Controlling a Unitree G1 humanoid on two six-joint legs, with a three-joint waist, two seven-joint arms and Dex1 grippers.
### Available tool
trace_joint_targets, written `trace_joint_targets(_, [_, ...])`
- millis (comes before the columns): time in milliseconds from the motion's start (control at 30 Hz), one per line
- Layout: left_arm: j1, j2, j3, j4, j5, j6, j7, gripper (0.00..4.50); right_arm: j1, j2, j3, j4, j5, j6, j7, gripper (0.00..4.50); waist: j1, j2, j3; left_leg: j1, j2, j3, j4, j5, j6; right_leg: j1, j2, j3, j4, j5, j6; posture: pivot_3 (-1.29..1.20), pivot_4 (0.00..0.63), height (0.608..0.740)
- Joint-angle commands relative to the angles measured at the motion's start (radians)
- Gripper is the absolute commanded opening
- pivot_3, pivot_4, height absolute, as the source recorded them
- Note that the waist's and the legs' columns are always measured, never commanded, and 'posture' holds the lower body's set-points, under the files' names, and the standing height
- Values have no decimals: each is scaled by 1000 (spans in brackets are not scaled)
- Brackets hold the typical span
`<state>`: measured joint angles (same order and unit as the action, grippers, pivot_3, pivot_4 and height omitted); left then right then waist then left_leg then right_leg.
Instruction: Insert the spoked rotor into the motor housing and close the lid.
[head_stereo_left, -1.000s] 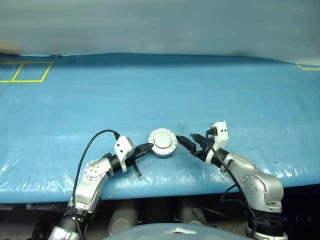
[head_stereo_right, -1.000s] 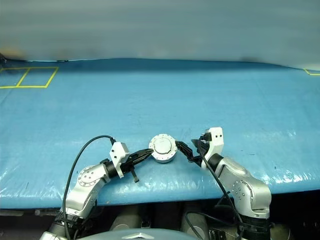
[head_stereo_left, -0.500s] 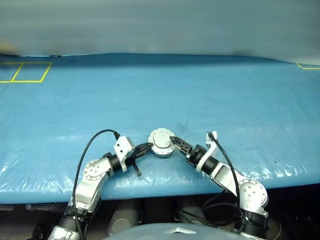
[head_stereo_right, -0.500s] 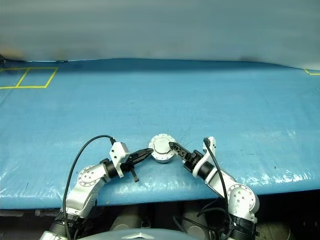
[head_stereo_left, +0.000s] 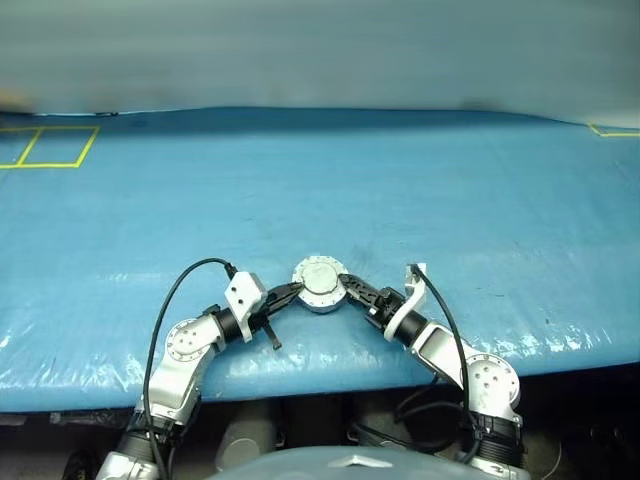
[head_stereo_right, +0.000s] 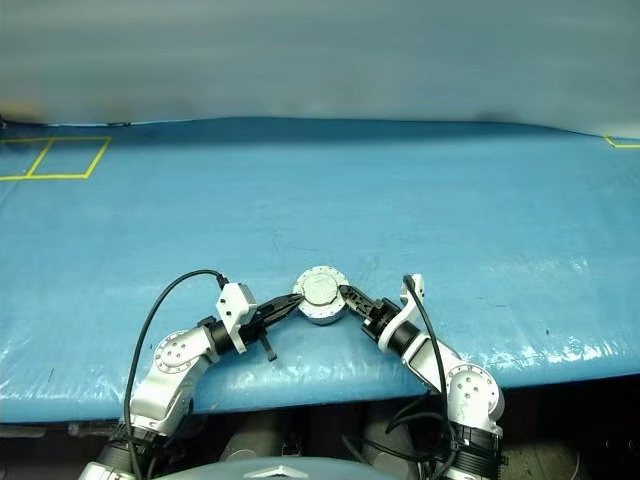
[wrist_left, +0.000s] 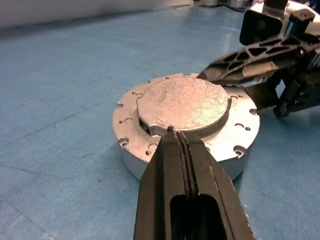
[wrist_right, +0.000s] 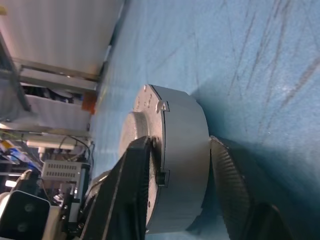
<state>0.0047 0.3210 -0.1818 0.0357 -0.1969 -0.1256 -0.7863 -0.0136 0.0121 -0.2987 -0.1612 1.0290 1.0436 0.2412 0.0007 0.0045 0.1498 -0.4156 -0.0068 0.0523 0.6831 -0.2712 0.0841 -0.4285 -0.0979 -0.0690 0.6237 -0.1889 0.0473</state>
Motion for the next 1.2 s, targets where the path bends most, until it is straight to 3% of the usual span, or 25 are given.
trace_joint_targets(33, [-2,-2,-10,2,8,-10,-2,0,18,-4,22,8,-6,3,-18,1285,0,0,0,0,0,0,0,0,0,0,0,0,0,0,0,0,150,740])
trace_joint_targets(433, [-1,-51,30,-14,-35,39,62,0,22,-43,67,2,-21,-23,-19,1285,-1,0,0,0,0,0,0,0,0,0,0,0,0,0,0,0,150,740])
trace_joint_targets(600, [-30,-205,169,-72,-273,144,171,0,4,35,-8,-15,108,-73,-48,1285,-1,-1,1,-1,0,0,0,0,0,-1,0,0,0,0,1,0,150,740])
trace_joint_targets(733, [-37,-223,215,-139,-473,354,169,0,-16,69,-32,-33,168,-93,-84,1285,-7,-1,1,-6,0,0,0,0,0,-1,0,0,1,2,3,0,150,740])
trace_joint_targets(867, [-31,-227,229,-154,-503,406,188,0,-52,100,-51,-50,201,-146,-135,1285,-9,-1,1,-8,-2,0,0,0,2,-2,6,-1,1,3,6,0,150,740])
trace_joint_targets(967, [-14,-223,204,-159,-489,417,169,547,-79,118,-69,-63,230,-214,-146,1285,-10,-1,1,-8,-4,0,0,-1,3,-1,6,0,1,3,6,0,150,740])
trace_joint_targets(1200, [-9,-279,242,-162,-686,559,145,2841,-122,87,-45,-120,325,-265,-128,1285,-12,0,2,-8,-3,0,0,-1,3,-2,8,1,1,2,7,0,150,740])
